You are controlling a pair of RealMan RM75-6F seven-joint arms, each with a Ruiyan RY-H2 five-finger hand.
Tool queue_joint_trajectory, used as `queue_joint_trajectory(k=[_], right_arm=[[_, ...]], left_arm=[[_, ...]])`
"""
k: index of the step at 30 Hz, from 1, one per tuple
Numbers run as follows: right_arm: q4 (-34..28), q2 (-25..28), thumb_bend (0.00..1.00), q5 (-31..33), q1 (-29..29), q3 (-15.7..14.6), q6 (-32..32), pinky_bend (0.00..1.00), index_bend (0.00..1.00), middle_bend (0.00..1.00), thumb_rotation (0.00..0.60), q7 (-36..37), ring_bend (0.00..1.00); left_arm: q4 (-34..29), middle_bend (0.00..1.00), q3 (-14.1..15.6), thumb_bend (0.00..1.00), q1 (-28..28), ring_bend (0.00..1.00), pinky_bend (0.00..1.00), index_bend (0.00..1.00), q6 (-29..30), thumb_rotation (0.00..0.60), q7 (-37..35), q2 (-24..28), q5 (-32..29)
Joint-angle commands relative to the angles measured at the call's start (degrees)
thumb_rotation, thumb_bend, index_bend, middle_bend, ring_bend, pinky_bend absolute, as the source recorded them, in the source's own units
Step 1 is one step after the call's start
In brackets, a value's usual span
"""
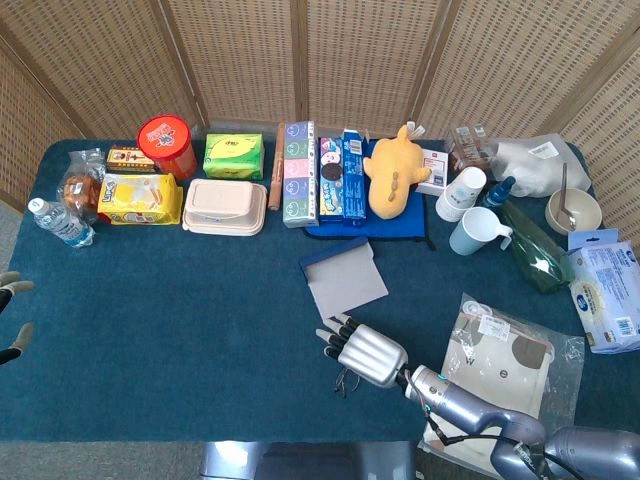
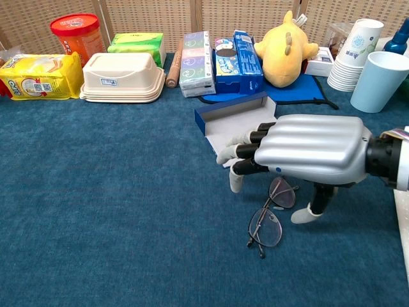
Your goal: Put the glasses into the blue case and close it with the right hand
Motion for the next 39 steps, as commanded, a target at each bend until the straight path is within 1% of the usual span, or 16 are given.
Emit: queue_joint_trajectory(k=[1, 12, 20, 25, 30, 35, 39], right_arm=[[1.0, -0.4, 0.15, -0.3, 0.2, -0.3, 0.3, 0.17, 0.30, 0.14, 0.600, -0.4, 0.10], [3.0, -0.5, 0.15, -0.5, 0.4, -1.9, 0.6, 0.17, 0.31, 0.15, 0.600, -0.6, 0.11], [3.0, 1.1, 0.15, -0.5, -0.4, -3.6, 1.5, 0.17, 0.36, 0.16, 0.600, -1.0, 0.12], [2.5, 2.3, 0.16, 0.1, -1.2, -4.4, 2.1, 0.17, 0.37, 0.16, 0.600, -1.4, 0.12], [2.1, 3.0, 0.22, 0.4, -2.2, -5.0, 3.1, 0.18, 0.37, 0.17, 0.600, -2.3, 0.13], [1.9, 3.3, 0.30, 1.2, -3.0, -5.6, 3.5, 0.18, 0.38, 0.17, 0.600, -3.2, 0.13], [1.4, 3.5, 0.34, 1.7, -3.8, -6.0, 4.1, 0.19, 0.38, 0.17, 0.600, -3.9, 0.14]], left_arm=[[0.1, 0.21, 0.1, 0.36, 0.1, 0.18, 0.15, 0.26, 0.1, 0.600, -0.1, 0.0, 0.0], [0.7, 0.21, 0.2, 0.36, 0.4, 0.18, 0.15, 0.26, 0.5, 0.600, -0.6, -0.2, 0.3], [0.9, 0.21, 0.0, 0.36, 0.2, 0.18, 0.17, 0.26, 0.5, 0.600, -0.6, -0.4, 0.5], [0.7, 0.21, -0.1, 0.36, 0.0, 0.18, 0.17, 0.26, 0.5, 0.600, -0.4, -0.6, 0.6], [0.6, 0.21, -0.2, 0.36, -0.2, 0.18, 0.17, 0.26, 0.3, 0.600, -0.1, -0.8, 0.6], [0.4, 0.21, -0.3, 0.36, -0.5, 0.18, 0.17, 0.26, 0.2, 0.600, 0.2, -0.8, 0.7], [0.2, 0.21, -0.4, 0.36, -0.7, 0.18, 0.17, 0.26, 0.2, 0.600, 0.3, -0.8, 0.9]])
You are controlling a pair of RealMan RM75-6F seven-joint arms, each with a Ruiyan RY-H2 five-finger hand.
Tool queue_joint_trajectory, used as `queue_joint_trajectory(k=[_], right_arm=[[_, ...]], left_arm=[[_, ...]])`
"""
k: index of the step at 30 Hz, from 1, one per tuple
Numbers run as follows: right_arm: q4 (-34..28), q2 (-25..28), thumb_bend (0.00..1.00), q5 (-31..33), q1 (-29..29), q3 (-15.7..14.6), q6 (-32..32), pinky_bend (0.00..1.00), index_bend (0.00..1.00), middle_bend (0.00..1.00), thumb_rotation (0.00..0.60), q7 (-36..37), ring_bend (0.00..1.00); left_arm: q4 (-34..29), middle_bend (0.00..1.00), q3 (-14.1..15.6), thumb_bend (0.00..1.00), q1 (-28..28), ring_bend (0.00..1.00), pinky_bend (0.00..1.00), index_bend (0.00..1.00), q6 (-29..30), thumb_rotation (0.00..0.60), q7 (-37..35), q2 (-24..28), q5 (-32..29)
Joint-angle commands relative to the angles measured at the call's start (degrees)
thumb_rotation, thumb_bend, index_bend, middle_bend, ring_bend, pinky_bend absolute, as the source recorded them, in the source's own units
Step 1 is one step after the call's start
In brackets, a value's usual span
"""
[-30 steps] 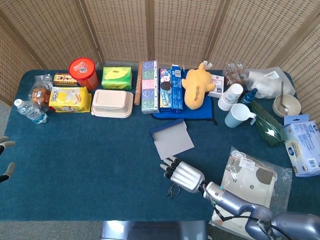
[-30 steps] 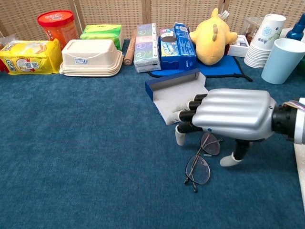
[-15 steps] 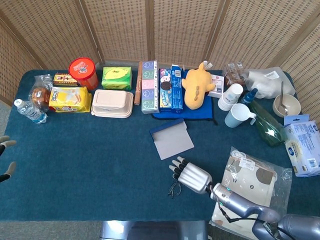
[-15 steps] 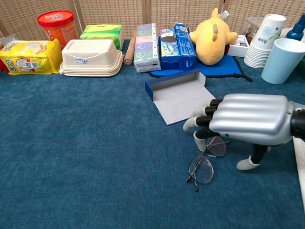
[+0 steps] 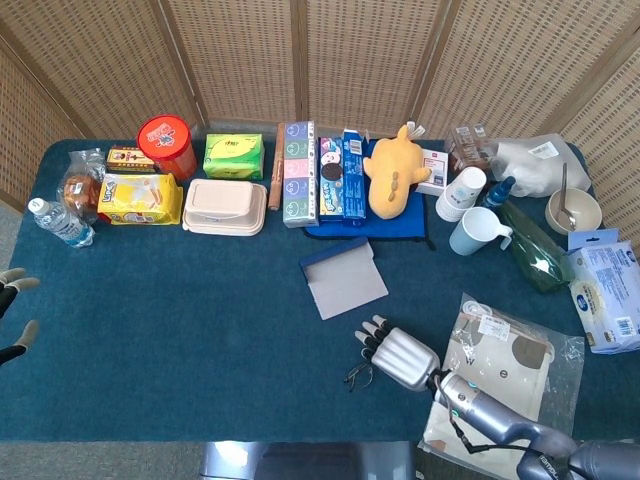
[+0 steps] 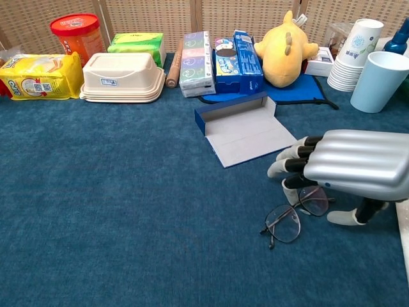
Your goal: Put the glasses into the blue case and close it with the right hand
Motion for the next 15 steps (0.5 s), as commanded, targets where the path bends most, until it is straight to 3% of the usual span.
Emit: queue_joint_trajectory(k=[1, 15], right_arm=[[-0.4, 0.1, 0.34, 0.4, -0.5, -0.3, 0.5, 0.19, 0.37, 0.17, 0.600, -0.5, 0.14], [-0.7, -2.9, 0.32, 1.3, -1.5, 0.2, 1.6, 0.22, 0.41, 0.21, 0.600, -2.5, 0.17]], left_arm=[[-0.1, 0.21, 0.0, 0.36, -0.1, 0.18, 0.17, 0.26, 0.0, 0.600, 0.0, 0.0, 0.1], [0.3, 0.21, -0.2, 0.36, 0.1, 0.18, 0.18, 0.26, 0.7, 0.600, -1.0, 0.1, 0.3]])
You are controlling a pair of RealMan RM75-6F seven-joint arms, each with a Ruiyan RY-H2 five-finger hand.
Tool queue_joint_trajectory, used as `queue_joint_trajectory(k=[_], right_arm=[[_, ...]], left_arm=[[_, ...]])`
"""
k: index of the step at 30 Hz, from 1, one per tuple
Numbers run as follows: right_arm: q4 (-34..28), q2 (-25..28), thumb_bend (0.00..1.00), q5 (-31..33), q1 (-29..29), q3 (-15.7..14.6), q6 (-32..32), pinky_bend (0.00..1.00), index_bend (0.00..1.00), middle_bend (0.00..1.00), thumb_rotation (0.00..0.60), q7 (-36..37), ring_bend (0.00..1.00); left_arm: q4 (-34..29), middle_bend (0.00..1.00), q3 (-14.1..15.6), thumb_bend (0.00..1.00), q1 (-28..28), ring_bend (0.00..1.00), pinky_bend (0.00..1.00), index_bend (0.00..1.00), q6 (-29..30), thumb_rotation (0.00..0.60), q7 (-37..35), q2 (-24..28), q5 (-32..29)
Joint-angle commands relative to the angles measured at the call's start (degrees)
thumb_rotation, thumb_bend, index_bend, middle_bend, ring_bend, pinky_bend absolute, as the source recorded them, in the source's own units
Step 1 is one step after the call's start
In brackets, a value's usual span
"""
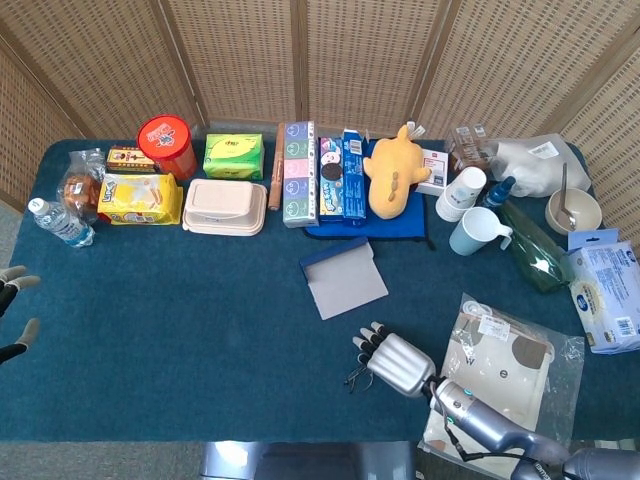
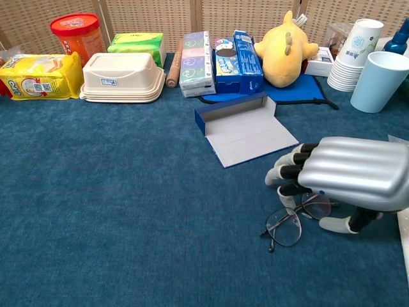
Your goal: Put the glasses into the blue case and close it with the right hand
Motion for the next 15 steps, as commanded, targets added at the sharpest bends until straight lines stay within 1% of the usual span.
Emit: queue_joint_trajectory(k=[1, 4, 7, 15], right_arm=[[0.2, -0.7, 0.30, 0.0, -0.1, 0.3, 0.5, 0.22, 0.42, 0.21, 0.600, 0.0, 0.17], [0.6, -1.6, 0.26, -0.1, -0.3, 0.4, 1.0, 0.22, 0.45, 0.23, 0.600, 0.2, 0.19], [1.0, -2.3, 0.25, -0.4, -0.3, 0.7, 1.5, 0.24, 0.47, 0.24, 0.600, 0.3, 0.20], [1.9, -3.7, 0.22, -0.8, -0.6, 1.0, 2.7, 0.25, 0.51, 0.27, 0.600, 1.9, 0.23]], left_arm=[[0.2, 0.21, 0.0, 0.36, 0.1, 0.18, 0.18, 0.26, 0.2, 0.600, -0.3, 0.1, -0.1], [0.4, 0.21, 0.0, 0.36, 0.3, 0.18, 0.18, 0.26, 0.4, 0.600, -0.7, 0.1, 0.0], [0.6, 0.21, 0.0, 0.36, 0.4, 0.18, 0.18, 0.26, 0.6, 0.600, -0.9, 0.1, 0.0], [1.0, 0.21, -0.1, 0.36, 0.5, 0.18, 0.18, 0.26, 1.0, 0.600, -1.3, 0.0, 0.1]])
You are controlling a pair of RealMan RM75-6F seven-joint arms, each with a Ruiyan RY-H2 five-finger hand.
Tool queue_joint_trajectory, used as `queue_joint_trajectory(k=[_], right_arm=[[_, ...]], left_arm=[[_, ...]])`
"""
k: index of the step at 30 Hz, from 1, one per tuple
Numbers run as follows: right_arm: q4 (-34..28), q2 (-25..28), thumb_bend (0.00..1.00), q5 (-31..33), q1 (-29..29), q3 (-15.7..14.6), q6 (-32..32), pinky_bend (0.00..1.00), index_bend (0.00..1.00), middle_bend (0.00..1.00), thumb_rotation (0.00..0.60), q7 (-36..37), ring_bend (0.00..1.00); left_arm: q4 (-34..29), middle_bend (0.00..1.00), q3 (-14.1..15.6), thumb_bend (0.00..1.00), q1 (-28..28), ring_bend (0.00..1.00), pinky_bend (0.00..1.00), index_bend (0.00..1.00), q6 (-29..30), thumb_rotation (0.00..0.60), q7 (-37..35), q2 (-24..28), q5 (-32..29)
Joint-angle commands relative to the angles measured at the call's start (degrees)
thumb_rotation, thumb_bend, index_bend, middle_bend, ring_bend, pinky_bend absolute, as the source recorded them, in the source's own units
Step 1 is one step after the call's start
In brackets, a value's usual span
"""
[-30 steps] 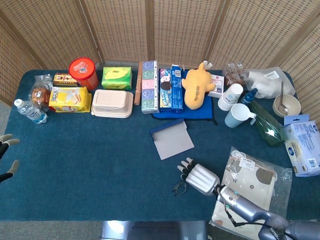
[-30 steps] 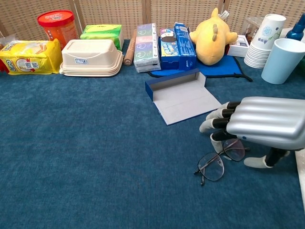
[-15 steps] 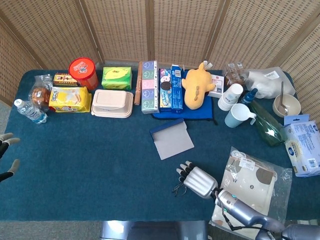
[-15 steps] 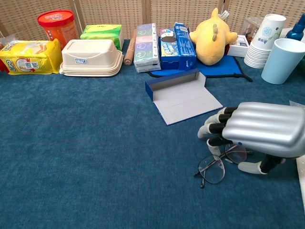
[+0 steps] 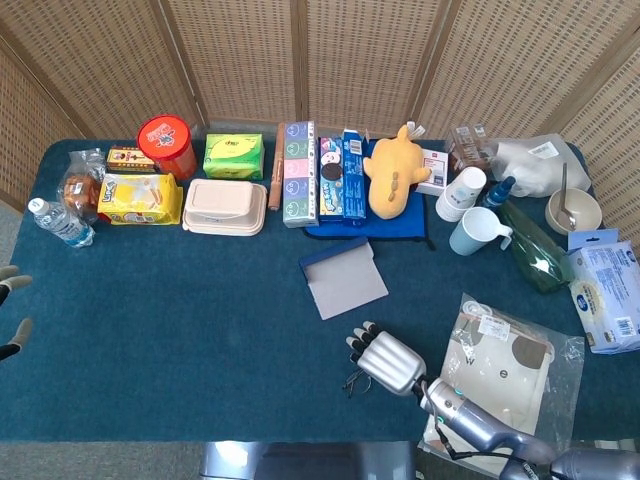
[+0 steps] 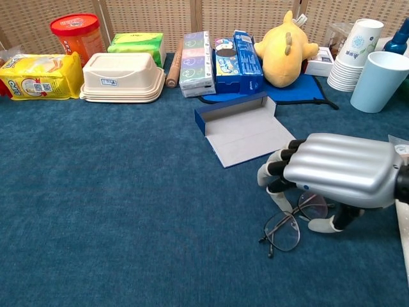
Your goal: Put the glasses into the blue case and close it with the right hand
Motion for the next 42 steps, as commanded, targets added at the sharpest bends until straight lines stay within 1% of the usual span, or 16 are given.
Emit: queue_joint_trajectory(k=[1, 18, 29, 42], right_arm=[[0.4, -0.5, 0.22, -0.3, -0.1, 0.0, 0.5, 0.25, 0.52, 0.27, 0.600, 0.6, 0.23], [2.5, -2.4, 0.21, -0.6, 0.0, 0.3, 1.0, 0.28, 0.54, 0.27, 0.600, 2.4, 0.25], [3.3, -3.2, 0.22, -0.4, 0.1, 0.5, 1.2, 0.28, 0.57, 0.29, 0.600, 3.8, 0.26], [5.5, -5.4, 0.23, -1.3, -0.5, 0.8, 3.4, 0.28, 0.57, 0.29, 0.600, 6.3, 0.27]], left_arm=[[0.1, 0.21, 0.0, 0.36, 0.0, 0.18, 0.18, 0.26, 0.1, 0.600, -0.1, 0.0, 0.0], [0.2, 0.21, -0.1, 0.36, 0.1, 0.18, 0.18, 0.26, 0.3, 0.600, 0.0, 0.0, 0.0], [0.3, 0.21, -0.2, 0.36, 0.1, 0.18, 0.18, 0.26, 0.5, 0.600, -0.1, 0.0, 0.1], [0.3, 0.20, -0.3, 0.36, 0.3, 0.18, 0.18, 0.26, 0.8, 0.600, -0.4, 0.2, 0.1]])
